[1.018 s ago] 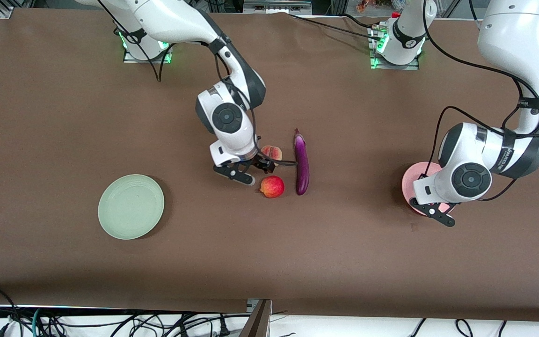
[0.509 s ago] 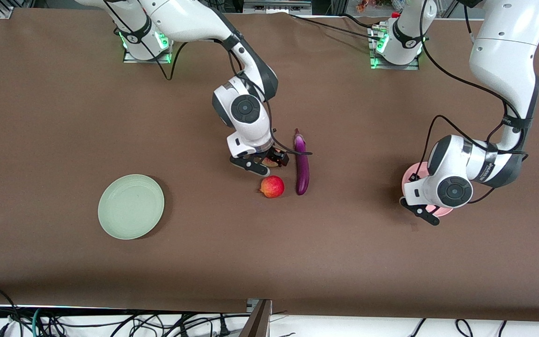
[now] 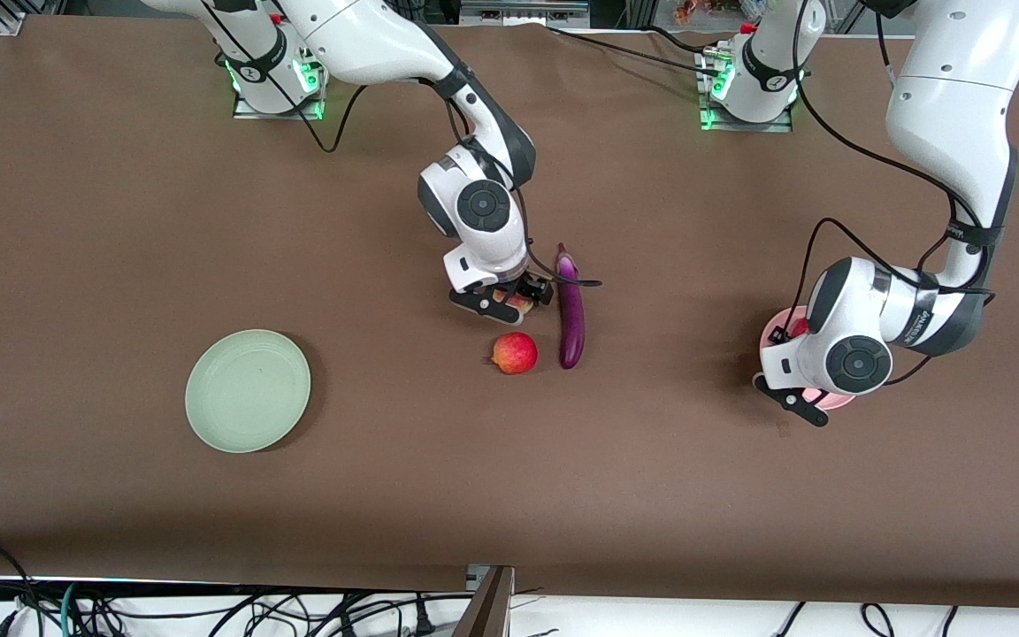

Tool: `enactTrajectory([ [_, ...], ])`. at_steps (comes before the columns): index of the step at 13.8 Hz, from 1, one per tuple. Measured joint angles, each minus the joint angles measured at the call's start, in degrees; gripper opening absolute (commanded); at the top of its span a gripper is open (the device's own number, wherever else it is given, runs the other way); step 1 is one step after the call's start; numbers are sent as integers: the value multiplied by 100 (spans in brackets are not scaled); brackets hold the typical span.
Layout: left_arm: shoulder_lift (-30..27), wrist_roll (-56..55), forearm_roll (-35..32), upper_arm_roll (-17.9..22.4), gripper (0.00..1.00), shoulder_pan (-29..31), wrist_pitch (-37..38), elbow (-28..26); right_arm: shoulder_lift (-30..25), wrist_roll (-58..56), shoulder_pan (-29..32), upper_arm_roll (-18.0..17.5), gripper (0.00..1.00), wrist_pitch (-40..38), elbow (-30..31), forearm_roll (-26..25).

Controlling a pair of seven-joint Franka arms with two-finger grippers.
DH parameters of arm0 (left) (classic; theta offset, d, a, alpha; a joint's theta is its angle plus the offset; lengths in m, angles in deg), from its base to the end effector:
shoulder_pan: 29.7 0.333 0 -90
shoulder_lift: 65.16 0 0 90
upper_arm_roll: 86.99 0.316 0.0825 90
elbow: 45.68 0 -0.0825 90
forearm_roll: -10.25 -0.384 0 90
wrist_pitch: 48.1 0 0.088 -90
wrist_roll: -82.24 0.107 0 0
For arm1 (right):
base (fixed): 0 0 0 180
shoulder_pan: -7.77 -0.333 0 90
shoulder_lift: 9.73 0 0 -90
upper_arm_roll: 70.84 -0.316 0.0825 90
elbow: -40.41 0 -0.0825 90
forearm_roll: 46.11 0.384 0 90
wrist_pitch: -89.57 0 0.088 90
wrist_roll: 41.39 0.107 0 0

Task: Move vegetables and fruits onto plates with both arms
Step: 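Carry the chili over the pink plate while the right gripper reaches the peach, then release the chili onto the pink plate while the right gripper grasps the peach, then grasp the purple eggplant with the left gripper while the right gripper carries the peach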

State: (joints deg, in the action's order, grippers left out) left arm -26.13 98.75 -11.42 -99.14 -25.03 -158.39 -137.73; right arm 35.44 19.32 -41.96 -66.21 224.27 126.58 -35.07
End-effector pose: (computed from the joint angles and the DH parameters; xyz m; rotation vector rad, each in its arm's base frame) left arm 0.6541 -0.0451 0.2137 -2.8085 0.8523 0.5211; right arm 0.4990 0.5185 0.2053 -2.9860 0.5717 0.0450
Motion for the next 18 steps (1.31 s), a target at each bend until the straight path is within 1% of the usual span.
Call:
enactTrajectory([
  [1,-45,-6,147,-1,100,7,1,41,3,-2,-1,2,42,0,-4,-1],
  [2,-122,-6,413,-1,100,43,5,82,-2,-6,0,6,37,1,-13,-1],
  [3,-239,-4,667,-1,100,98,43,104,5,-13,0,8,34,3,-13,-1],
  [6,-627,-147,1579,-83,100,170,383,116,-9,-63,15,64,35,-57,-60,-1],
  [8,-704,-702,2083,-312,100,102,441,115,-165,-377,126,128,35,-486,-146,-1],
  [9,-696,-1303,2192,-437,100,-135,436,99,-426,-811,350,155,35,-1066,-192,0],
  [10,-678,-1704,2199,-460,100,-370,368,81,-620,-1153,538,165,35,-1445,-199,-1],
  [12,-544,-2578,2206,-466,100,-937,-76,27,-976,-2052,1023,222,35,-2247,-200,-1],
  [14,-265,-3500,2209,-468,100,-1476,-693,-16,-1153,-2840,1496,422,34,-2708,-194,-2],
  [16,113,-4254,2209,-466,100,-1874,-1412,-63,-1165,-3590,1749,778,35,-2835,-162,-2],
  [18,427,-4538,2282,-463,100,-2038,-1773,-59,-1137,-4302,1819,1183,35,-2845,-77,-4],
])
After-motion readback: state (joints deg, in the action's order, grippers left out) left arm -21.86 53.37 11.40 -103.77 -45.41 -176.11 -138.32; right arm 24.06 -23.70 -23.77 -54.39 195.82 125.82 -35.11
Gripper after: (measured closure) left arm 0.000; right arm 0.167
